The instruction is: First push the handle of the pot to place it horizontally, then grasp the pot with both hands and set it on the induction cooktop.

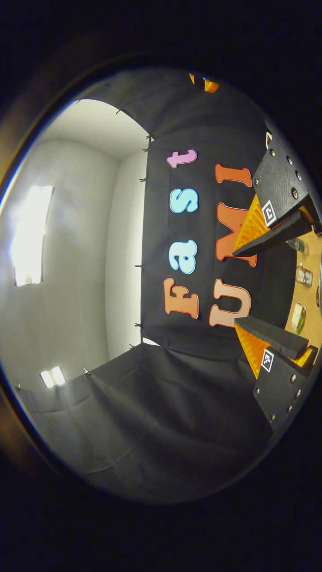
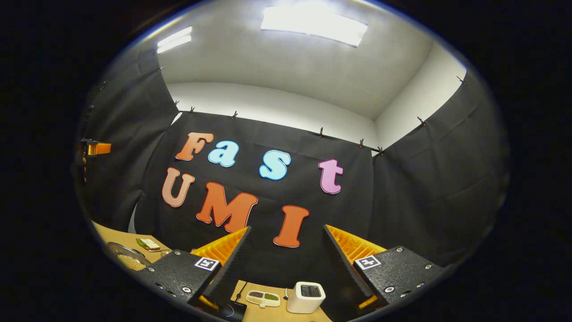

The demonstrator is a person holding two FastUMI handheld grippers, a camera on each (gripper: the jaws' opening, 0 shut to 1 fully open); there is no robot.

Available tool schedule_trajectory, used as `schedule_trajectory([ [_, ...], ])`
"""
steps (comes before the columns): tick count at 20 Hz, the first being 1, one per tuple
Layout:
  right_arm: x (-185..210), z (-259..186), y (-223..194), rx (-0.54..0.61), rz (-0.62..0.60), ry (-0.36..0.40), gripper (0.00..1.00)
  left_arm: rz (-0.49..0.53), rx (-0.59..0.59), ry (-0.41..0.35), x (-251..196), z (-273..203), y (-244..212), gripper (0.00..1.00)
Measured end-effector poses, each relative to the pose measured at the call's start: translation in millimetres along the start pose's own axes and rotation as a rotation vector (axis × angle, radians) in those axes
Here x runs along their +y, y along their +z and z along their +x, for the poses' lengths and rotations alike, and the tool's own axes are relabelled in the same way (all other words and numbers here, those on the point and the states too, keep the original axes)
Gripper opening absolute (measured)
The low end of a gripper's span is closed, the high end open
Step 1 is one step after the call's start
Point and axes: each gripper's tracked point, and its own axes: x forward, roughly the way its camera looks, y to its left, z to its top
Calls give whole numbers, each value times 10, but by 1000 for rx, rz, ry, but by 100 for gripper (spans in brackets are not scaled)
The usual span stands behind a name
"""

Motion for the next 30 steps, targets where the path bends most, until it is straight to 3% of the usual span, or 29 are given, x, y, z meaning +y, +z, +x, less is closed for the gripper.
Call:
schedule_trajectory([
  [14, -204, -86, -218, 23, 11, -27, 95, -24, 198, -225, -649, 57, -709, 83],
  [18, -38, -127, -425, 47, 43, 38, 95, -61, 300, -327, -919, -52, -1096, 84],
  [21, -43, -120, -557, 64, 31, 40, 95, -52, 407, -396, -1074, -189, -1442, 67],
  [25, -23, -108, -619, 61, 37, 40, 95, 7, 587, -496, -1258, -530, -1951, 31],
  [27, -36, -111, -654, 59, 39, 38, 95, 52, 673, -541, -1326, -677, -2230, 3],
  [30, -53, -96, -703, 66, 42, 36, 95, 81, 786, -595, -1372, -918, -2511, 2],
])
